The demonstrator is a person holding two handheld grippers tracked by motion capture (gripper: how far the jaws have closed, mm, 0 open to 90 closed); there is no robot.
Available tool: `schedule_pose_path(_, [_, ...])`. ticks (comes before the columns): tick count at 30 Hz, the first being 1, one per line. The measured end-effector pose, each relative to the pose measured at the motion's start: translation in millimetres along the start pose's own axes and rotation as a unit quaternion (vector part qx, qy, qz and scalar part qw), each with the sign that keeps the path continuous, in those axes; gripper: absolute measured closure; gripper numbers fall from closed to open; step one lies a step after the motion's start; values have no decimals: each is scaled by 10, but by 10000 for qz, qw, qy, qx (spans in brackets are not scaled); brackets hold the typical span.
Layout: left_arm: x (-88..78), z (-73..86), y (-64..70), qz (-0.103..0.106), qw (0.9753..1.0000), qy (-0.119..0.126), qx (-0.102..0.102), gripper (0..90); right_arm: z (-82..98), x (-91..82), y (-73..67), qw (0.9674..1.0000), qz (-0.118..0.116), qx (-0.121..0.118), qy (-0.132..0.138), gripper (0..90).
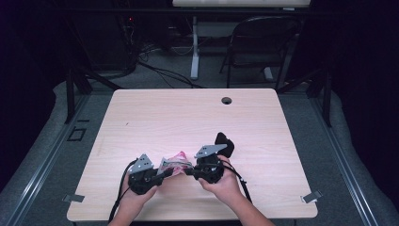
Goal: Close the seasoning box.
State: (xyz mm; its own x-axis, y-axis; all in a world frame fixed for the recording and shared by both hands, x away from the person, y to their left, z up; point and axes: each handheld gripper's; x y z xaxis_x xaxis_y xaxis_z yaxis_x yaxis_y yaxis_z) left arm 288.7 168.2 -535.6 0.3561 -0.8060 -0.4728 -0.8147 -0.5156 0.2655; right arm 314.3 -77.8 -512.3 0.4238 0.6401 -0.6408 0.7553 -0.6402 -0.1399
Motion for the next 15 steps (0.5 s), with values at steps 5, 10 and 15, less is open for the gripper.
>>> schedule_pose_path(5, [-22,13,0,90,10000,20,8,823,-1,-32,6,10000,-63,53,49,900])
schedule_pose_path(10, [-74,4,69,173,9998,12,108,822,-6,-110,-14,9998,-149,15,161,900])
schedule_pose_path(15, [-53,3,118,216,9996,-31,177,804,13,-174,18,9998,-141,40,136,900])
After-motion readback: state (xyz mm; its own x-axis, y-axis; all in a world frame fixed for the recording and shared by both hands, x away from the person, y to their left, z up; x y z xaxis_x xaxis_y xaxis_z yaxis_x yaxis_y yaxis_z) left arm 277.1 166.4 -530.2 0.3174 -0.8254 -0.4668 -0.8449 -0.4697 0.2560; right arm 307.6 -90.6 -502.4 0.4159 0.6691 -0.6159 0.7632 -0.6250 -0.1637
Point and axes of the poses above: each handheld gripper's, and its own axes: x roughly forward along the jaws, z roughly out of its underside, y roughly to its right, and after that the axes turned 9 degrees about z, right-handed
